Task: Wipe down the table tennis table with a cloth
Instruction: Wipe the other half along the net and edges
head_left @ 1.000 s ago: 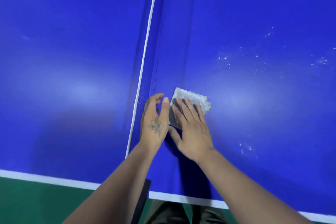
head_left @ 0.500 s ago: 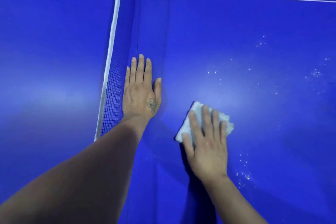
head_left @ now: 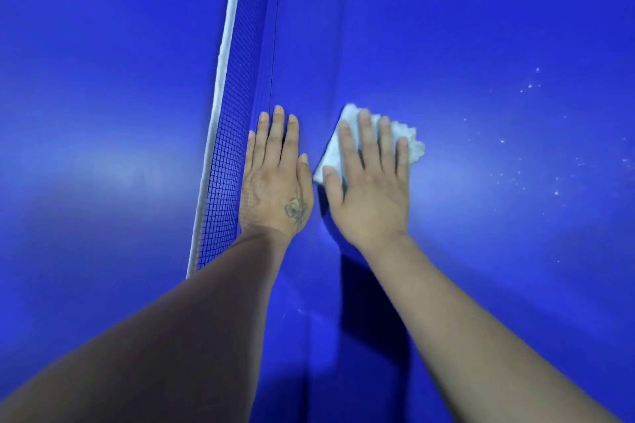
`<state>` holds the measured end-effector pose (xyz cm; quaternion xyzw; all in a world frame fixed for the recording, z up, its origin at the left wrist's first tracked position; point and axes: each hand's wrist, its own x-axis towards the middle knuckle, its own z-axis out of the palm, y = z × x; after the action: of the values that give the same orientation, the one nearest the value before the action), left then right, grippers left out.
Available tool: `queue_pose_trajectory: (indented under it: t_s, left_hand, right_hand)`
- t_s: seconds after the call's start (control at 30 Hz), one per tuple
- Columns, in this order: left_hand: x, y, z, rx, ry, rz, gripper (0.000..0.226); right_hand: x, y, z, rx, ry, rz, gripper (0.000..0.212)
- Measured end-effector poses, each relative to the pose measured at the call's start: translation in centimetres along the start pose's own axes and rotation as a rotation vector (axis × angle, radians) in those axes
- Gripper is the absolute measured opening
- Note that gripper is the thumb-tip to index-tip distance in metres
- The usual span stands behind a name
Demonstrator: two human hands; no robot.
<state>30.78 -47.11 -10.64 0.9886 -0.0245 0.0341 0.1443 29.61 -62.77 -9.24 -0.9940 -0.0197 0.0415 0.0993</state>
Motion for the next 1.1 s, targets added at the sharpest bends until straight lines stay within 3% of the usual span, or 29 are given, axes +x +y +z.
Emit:
queue_pose_trajectory:
  t_s: [0.13,0.23,0.5,0.67,0.87,1.1]
  left_hand:
    - [0.0,0.1,-0.1,0.005,-0.001,-0.009,0.058]
    - [0.1,0.1,-0.1,-0.007,0.011,-0.019,0.058]
    - [0.2,0.0,0.0,-0.077,-0.012,-0.06,0.061]
    - [0.3,-0.2,0.3,-0.052,-0.012,-0.032,0.06]
    - [0.1,-0.3,0.4,-0.059,-0.034,-0.032,0.06]
    - [0.0,-0.1,0.0,-0.056,-0.056,-0.037,0.06]
  right_hand:
    - [-4.2,1.3,-0.3,0.009,-0.048,-0.059,0.069]
    - [-3.9,3.9,-0.8,-0.027,-0.044,0.005,0.07]
    - [9.6,5.3,-1.1,-0.002,0.065,0.195,0.071]
    - [14.8,-0.4,-0.4,-0.021,0.024,-0.007,0.072]
    - [8.5,0.2,-0.2,0.017,-0.009,-0.259,0.066]
    - [10.0,6.7,-2.0,-0.016,0.021,-0.015,0.068]
